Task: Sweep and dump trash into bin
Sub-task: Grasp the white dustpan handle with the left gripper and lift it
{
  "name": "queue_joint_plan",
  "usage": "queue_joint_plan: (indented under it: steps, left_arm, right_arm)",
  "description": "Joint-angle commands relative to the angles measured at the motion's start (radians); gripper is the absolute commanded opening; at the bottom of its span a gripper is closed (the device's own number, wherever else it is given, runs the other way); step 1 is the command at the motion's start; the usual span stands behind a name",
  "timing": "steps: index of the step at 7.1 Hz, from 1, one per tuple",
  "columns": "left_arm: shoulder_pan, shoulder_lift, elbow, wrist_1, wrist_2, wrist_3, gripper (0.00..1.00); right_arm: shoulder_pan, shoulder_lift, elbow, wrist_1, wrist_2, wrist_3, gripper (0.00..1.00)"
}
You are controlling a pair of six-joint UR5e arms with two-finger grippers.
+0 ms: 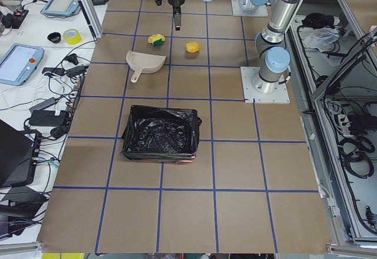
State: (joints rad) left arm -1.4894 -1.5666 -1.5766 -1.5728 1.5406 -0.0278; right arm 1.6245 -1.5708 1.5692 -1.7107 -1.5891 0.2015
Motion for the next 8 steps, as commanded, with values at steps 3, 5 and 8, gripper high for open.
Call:
queue_joint_plan:
  steps: [3, 5, 8]
  left_arm:
    - [0.005, -0.004, 0.006, -0.001, 0.006, 0.0, 1.0]
    - [0.005, -0.044, 0.001, 0.04, 0.007, -0.068, 1.0]
    - [0.006, -0.093, 0.0, 0.125, 0.006, -0.26, 1.0]
  right_arm:
    - [0.0, 0.0, 0.0, 0.003, 0.0, 0.001, 1.0]
    - [0.0, 0.0, 0.0, 0.003, -0.002, 0.001, 1.0]
    - [0.0, 0.0, 0.0, 0.005, 0.0, -0.001, 1.0]
